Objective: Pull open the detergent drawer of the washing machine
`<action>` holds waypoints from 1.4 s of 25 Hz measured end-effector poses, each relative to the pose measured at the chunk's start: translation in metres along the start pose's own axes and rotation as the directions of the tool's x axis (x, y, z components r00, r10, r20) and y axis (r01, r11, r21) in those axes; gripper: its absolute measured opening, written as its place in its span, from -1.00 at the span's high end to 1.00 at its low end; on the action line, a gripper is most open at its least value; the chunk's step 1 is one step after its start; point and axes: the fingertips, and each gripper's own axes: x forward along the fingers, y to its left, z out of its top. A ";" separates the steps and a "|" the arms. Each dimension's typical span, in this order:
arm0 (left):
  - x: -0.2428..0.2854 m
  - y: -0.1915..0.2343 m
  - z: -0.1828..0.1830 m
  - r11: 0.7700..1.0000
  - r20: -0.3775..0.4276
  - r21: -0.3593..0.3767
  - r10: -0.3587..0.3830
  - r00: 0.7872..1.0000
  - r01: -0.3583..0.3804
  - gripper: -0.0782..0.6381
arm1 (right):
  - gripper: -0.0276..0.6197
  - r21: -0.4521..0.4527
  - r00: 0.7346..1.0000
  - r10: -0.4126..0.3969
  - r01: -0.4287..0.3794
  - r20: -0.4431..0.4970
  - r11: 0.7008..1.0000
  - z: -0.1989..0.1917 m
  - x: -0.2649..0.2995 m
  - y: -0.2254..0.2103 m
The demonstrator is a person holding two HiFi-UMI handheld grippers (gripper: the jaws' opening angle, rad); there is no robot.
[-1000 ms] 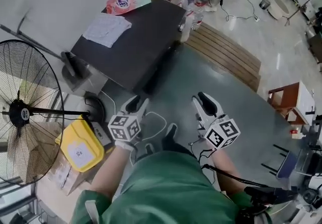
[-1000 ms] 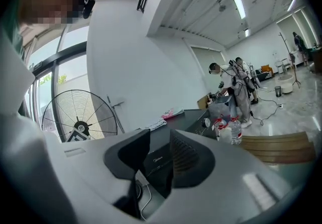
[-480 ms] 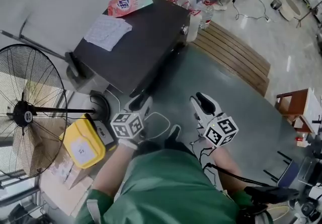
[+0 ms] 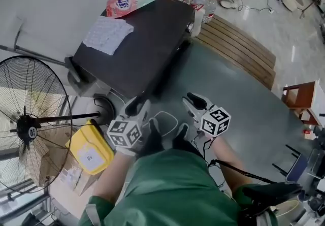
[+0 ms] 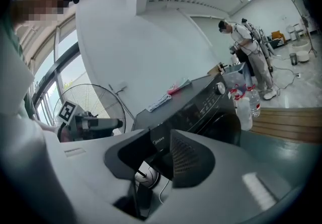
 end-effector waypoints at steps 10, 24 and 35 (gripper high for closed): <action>-0.010 0.020 0.034 0.973 -0.038 0.213 -0.084 0.996 0.090 0.28 | 0.25 0.204 0.956 0.253 -0.220 -0.151 0.954 -0.076 0.097 0.003; -0.023 0.062 0.027 0.971 -0.092 0.234 -0.031 0.995 0.052 0.28 | 0.14 0.288 0.838 0.474 -0.399 -0.271 0.870 -0.107 0.179 0.013; -0.029 0.069 0.017 0.974 -0.117 0.225 -0.010 0.993 0.036 0.28 | -0.09 0.299 0.786 0.550 -0.472 -0.284 0.829 -0.110 0.192 0.021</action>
